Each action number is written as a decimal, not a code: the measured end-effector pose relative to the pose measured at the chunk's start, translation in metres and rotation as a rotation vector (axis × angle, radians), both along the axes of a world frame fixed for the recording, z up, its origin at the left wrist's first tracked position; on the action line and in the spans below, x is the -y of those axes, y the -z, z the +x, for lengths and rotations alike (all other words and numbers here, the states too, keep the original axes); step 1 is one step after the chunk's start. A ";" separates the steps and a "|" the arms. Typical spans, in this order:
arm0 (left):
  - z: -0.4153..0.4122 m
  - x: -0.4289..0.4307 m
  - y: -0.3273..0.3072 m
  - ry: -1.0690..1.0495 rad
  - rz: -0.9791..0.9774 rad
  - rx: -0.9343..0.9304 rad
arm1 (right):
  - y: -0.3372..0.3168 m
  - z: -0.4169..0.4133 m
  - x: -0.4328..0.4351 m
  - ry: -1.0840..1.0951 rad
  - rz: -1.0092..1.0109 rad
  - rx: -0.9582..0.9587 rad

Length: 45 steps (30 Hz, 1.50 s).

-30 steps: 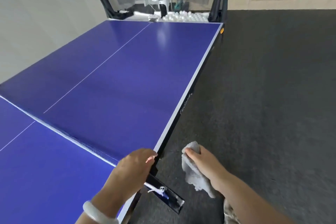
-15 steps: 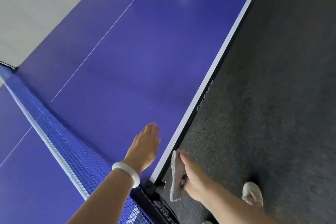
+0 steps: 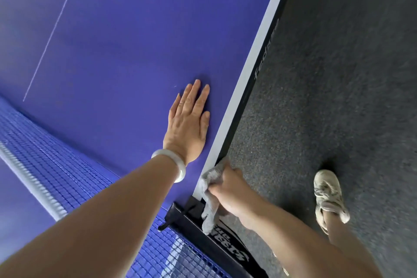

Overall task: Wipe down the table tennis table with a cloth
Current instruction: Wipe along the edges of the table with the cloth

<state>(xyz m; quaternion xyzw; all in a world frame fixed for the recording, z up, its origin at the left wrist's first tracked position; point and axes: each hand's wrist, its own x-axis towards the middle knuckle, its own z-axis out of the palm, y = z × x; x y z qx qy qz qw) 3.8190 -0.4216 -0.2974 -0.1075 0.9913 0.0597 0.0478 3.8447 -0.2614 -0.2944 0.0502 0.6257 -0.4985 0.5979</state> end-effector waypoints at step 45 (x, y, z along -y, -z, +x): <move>-0.002 0.001 0.006 -0.006 0.023 -0.046 | 0.004 -0.048 -0.009 0.552 -0.223 0.716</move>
